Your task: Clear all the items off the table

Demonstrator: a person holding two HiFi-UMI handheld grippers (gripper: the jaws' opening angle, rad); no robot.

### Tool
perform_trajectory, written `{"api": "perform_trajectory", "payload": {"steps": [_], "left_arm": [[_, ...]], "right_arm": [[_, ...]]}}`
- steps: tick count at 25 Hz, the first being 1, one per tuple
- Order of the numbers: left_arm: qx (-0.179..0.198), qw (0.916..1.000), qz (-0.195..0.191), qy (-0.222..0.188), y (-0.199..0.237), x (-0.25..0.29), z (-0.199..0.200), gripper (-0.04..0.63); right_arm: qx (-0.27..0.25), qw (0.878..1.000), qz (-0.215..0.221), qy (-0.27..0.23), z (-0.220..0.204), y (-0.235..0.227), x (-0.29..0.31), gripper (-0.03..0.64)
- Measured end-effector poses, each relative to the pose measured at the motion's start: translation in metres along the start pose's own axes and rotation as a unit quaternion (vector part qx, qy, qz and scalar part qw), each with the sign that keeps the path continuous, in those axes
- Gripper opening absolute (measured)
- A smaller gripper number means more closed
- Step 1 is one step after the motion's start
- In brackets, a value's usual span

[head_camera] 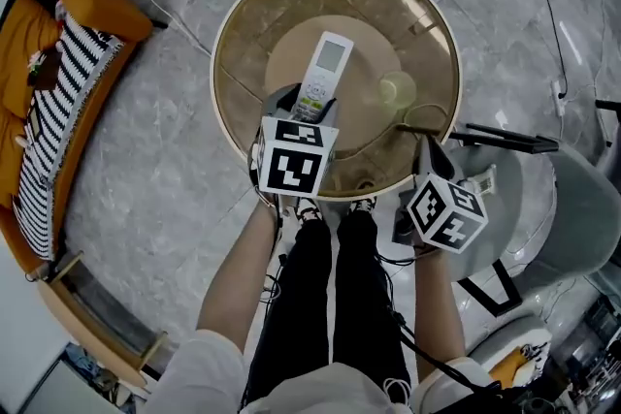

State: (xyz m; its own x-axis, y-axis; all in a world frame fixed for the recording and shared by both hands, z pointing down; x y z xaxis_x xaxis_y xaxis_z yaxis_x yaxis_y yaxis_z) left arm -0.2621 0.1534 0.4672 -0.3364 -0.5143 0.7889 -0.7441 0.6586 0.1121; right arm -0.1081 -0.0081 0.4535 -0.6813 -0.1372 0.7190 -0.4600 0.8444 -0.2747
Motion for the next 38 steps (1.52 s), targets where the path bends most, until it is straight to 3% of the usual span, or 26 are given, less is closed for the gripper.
{"api": "perform_trajectory", "payload": {"steps": [11, 18, 23, 32, 38], "left_arm": [[0.052, 0.9978, -0.040, -0.002, -0.059, -0.028, -0.012, 0.253], [0.132, 0.9876, -0.085, 0.006, -0.128, -0.027, -0.009, 0.253], [0.186, 0.9748, -0.122, 0.013, -0.185, -0.018, -0.014, 0.253], [0.280, 0.9400, -0.192, 0.035, -0.299, -0.002, -0.029, 0.253], [0.316, 0.9179, -0.235, 0.049, -0.371, 0.006, -0.052, 0.253]], "right_arm": [[0.034, 0.999, -0.023, -0.028, -0.015, -0.018, -0.034, 0.023], [0.087, 0.993, -0.064, -0.043, -0.033, -0.065, -0.064, 0.025], [0.130, 0.985, -0.100, -0.057, -0.049, -0.109, -0.093, 0.025], [0.209, 0.959, -0.171, -0.083, -0.086, -0.191, -0.154, 0.024], [0.251, 0.940, -0.215, -0.087, -0.123, -0.234, -0.195, 0.025]]}}
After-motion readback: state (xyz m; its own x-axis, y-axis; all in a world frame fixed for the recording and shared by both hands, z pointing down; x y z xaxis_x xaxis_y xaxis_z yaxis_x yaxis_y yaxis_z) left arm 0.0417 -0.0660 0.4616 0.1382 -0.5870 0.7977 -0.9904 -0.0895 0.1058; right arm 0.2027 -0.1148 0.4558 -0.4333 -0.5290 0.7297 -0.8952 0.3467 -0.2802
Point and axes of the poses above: the fingertips, and each gripper's own axes: x forward along the fingers, y to its left, z out of its top, the point moved 4 cm from there along -x, backward along the fingers, and after that the axes turned 3 degrees about z, right-handed, at the moved point
